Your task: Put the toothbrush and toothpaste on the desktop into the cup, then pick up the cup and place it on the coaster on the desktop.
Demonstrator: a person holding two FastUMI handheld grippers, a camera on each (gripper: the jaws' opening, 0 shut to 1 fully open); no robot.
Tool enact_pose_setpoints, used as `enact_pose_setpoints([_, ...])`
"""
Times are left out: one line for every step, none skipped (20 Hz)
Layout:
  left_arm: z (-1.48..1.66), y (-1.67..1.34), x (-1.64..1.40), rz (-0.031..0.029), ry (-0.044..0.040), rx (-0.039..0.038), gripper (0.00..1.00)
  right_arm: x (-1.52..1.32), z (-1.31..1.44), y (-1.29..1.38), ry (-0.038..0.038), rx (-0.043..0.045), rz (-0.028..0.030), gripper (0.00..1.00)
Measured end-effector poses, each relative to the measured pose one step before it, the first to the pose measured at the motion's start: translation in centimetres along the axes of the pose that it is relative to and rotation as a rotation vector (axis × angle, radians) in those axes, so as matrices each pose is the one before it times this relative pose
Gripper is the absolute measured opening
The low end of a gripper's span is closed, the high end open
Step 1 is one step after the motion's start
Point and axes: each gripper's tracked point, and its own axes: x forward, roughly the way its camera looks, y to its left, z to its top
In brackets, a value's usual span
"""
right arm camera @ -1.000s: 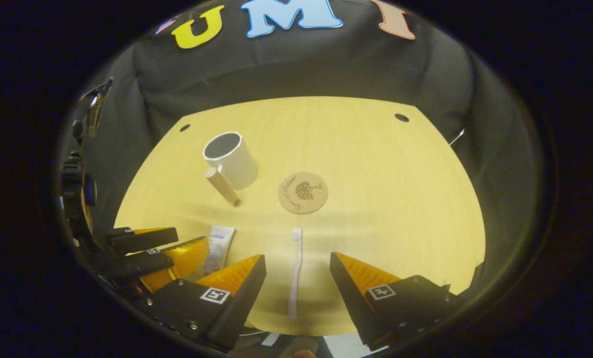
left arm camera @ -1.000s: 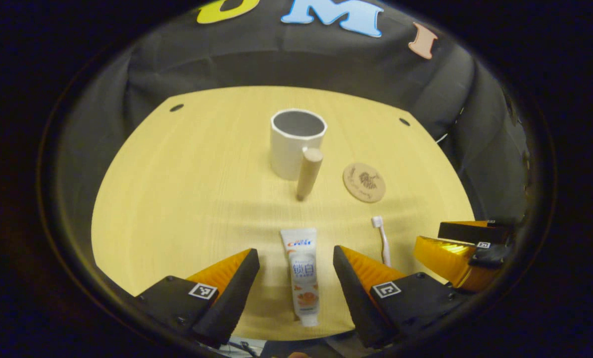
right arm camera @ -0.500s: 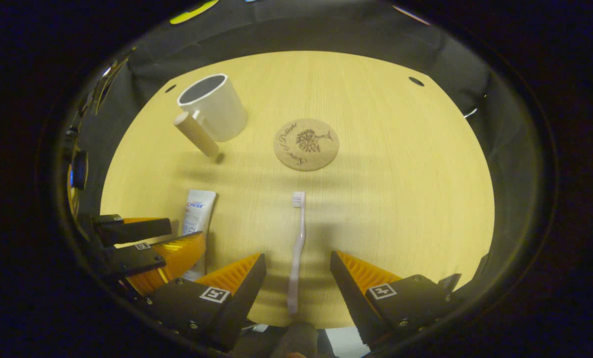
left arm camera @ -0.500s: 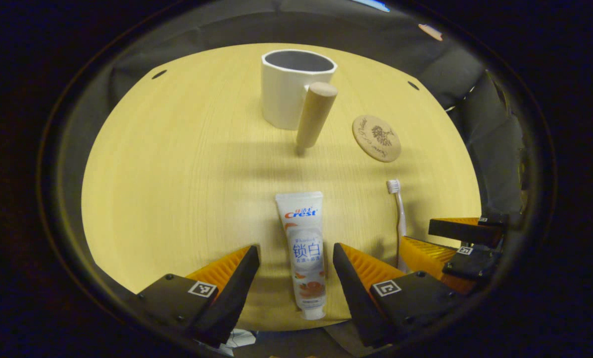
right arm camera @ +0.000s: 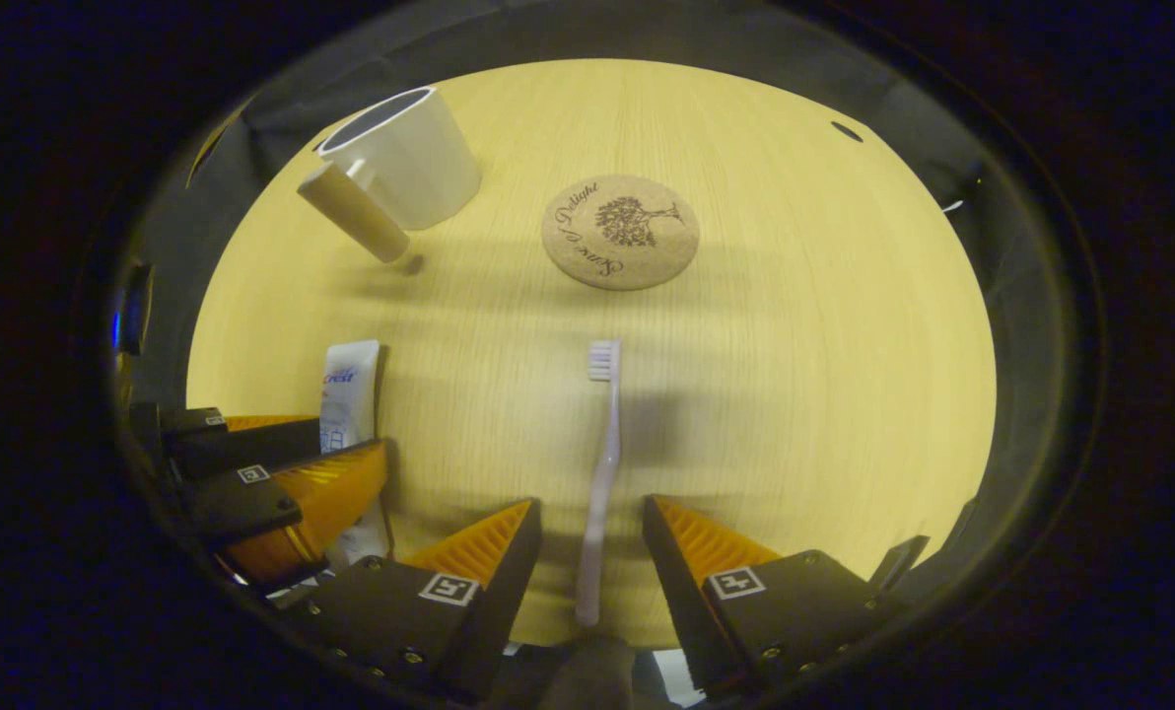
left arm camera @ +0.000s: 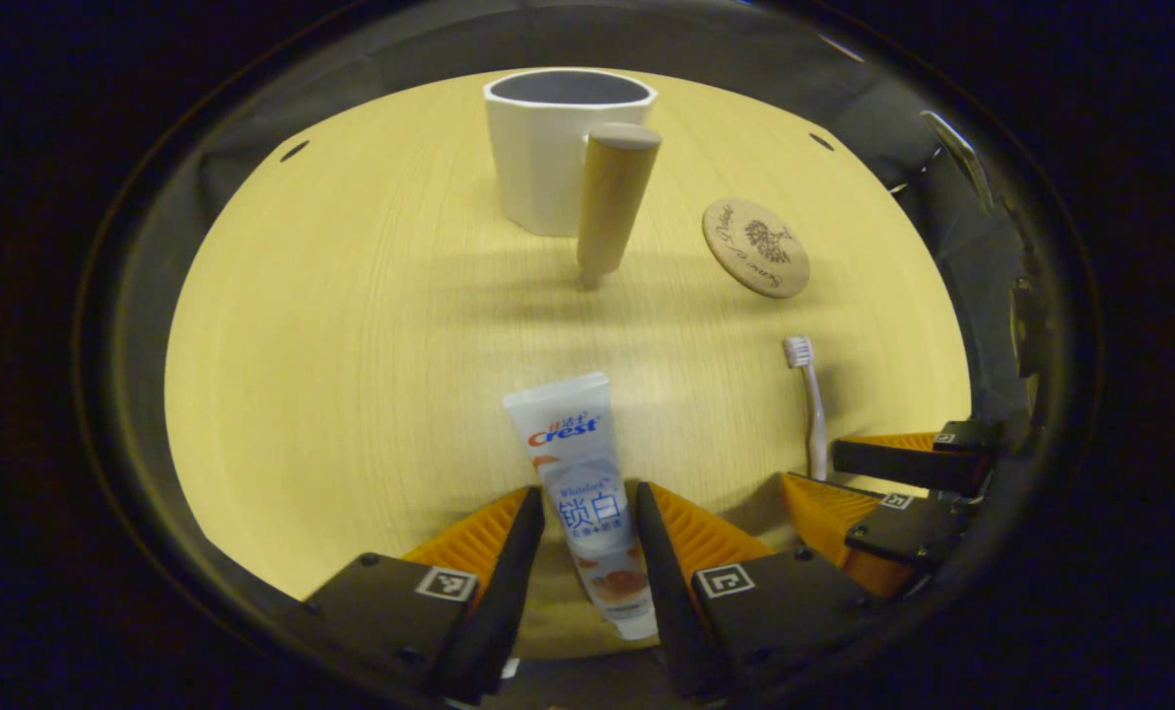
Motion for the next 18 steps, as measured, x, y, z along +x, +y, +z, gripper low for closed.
enact_pose_setpoints([0.033,0.046,0.186,0.00271,-0.00355,0.00808,0.61,0.152,-0.024,-0.096,0.00226,-0.00481,-0.00705,0.68])
enact_pose_setpoints([0.006,0.052,-0.07,0.00459,0.00565,0.00397,0.57,0.596,-0.392,-0.54,0.02142,-0.00068,-0.01945,0.68])
enact_pose_setpoints([0.01,-0.065,0.076,0.00215,0.00058,0.00266,0.58,-0.694,-0.046,0.001,0.01066,0.00963,-0.00433,0.5])
enact_pose_setpoints([0.118,-0.041,0.139,-0.00179,-0.00895,-0.00953,0.59,-0.118,0.205,-0.156,-0.00539,-0.00362,0.00247,0.42])
enact_pose_setpoints([-0.204,0.136,-0.135,0.00626,0.00545,0.00364,0.53,0.216,-0.006,0.007,-0.00078,0.00042,-0.00214,0.41])
enact_pose_setpoints([0.32,0.136,-0.05,0.00859,-0.00937,-0.00293,0.48,-0.347,0.213,-0.279,-0.00684,0.02395,-0.01244,0.43])
enact_pose_setpoints([-0.168,-0.018,0.14,0.00016,0.00817,-0.00135,0.4,-0.407,-0.212,0.149,0.00417,0.02001,0.00839,0.17])
enact_pose_setpoints([0.062,-0.027,0.012,-0.00262,-0.0053,0.00406,0.4,0.38,0.187,-0.233,-0.00294,-0.0056,0.00886,0.18])
enact_pose_setpoints([-0.051,0.066,0.003,0.00437,-0.00154,0.00039,0.39,0.419,0.004,-0.027,-0.00284,0.00156,0.00368,0.18])
enact_pose_setpoints([0.149,-0.005,-0.253,-0.00467,-0.00585,-0.00912,0.38,-0.089,-0.075,-0.015,-0.00079,-0.0056,0.00663,0.17])
enact_pose_setpoints([-0.097,-0.004,0.179,-0.0055,-0.0063,0.0044,0.34,-0.103,0.136,-0.341,-0.01326,-0.00312,0.00206,0.17])
enact_pose_setpoints([-0.096,-0.031,-0.207,-0.01102,-0.00583,-0.00076,0.35,0.407,-0.225,0.363,-0.00222,0.01272,0.006,0.17])
enact_pose_setpoints([0.197,0.022,0.038,-0.00451,-0.01111,-0.00396,0.34,-0.513,-0.06,-0.09,-0.00457,-0.00749,0.00761,0.08])
enact_pose_setpoints([0.067,-0.169,0.11,-0.01003,-0.01364,-0.00767,0.27,0.131,0.085,0.002,-0.00651,-0.00235,0.00544,0.08])
enact_pose_setpoints([0.096,0.181,-0.289,-0.01077,-0.01279,0.00069,0.27,-0.041,-0.078,0.023,-0.01017,-0.00495,0.00532,0.08])
enact_pose_setpoints([-0.008,0.035,0.13,-0.00807,-0.0105,-0.01346,0.27,-0.031,0.43,-0.036,-0.03683,0.00685,0.00369,0.08])
enact_pose_setpoints([0.103,-0.027,-0.077,-0.00453,-0.01654,-0.01696,0.27,0.188,-0.358,0.032,0.00163,-0.00888,0.00964,0.04])
enact_pose_setpoints([0.192,0.129,-0.704,-0.00388,-0.02799,-0.02172,0.27,-0.269,0.161,-0.03,-0.01382,-0.00049,0.009,0.04])
